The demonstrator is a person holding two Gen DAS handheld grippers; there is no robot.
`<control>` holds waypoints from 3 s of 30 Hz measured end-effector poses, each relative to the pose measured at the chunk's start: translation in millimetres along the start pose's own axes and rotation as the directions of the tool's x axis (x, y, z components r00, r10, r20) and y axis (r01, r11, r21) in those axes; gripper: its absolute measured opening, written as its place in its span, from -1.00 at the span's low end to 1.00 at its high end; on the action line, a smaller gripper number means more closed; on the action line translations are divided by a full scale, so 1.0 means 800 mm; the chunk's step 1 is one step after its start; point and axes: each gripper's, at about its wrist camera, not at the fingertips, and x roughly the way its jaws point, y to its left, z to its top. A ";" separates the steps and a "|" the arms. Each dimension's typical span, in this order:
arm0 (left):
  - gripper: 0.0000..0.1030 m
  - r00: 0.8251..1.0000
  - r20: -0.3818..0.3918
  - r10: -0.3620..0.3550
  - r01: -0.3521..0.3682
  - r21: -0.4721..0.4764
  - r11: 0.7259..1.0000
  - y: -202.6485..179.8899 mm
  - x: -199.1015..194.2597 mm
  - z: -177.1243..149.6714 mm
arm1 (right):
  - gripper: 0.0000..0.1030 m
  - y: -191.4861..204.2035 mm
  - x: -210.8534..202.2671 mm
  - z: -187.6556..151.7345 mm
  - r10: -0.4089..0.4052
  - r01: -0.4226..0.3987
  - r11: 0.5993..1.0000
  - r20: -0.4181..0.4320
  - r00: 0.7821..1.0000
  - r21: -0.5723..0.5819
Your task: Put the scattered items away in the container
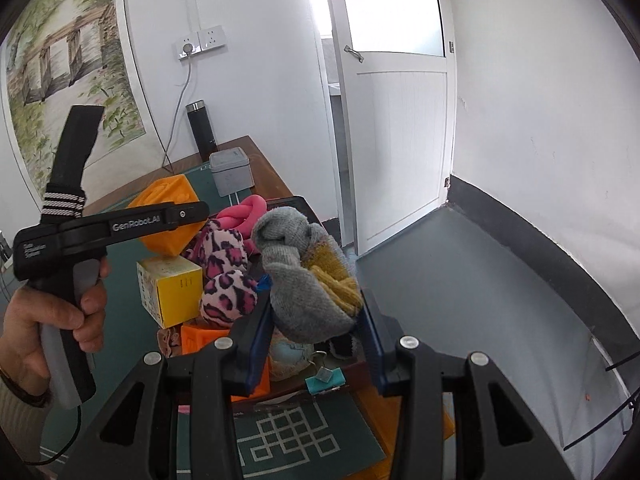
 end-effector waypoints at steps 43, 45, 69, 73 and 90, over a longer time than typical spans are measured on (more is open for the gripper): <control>0.56 0.992 0.084 -0.096 0.093 0.033 0.995 0.044 -0.072 -0.072 | 0.13 0.029 0.048 -0.012 0.169 -0.174 0.982 -0.070 0.983 -0.067; 0.56 0.992 0.110 -0.069 0.067 0.024 0.997 0.044 -0.084 -0.073 | 0.13 0.027 0.041 -0.010 0.159 -0.162 0.985 -0.062 0.985 -0.060; 1.00 0.963 0.156 0.221 -0.198 -0.151 0.969 -0.034 -0.178 -0.233 | 1.00 0.023 -0.084 -0.073 0.058 -0.071 0.976 -0.070 0.996 -0.208; 1.00 0.958 0.171 0.230 -0.206 -0.147 0.967 -0.044 -0.187 -0.235 | 1.00 0.026 -0.105 -0.088 0.001 -0.001 0.983 0.000 1.000 -0.181; 1.00 0.949 0.195 0.248 -0.221 -0.151 0.963 -0.059 -0.187 -0.237 | 1.00 0.019 -0.088 -0.087 0.015 -0.023 0.973 -0.039 0.999 -0.228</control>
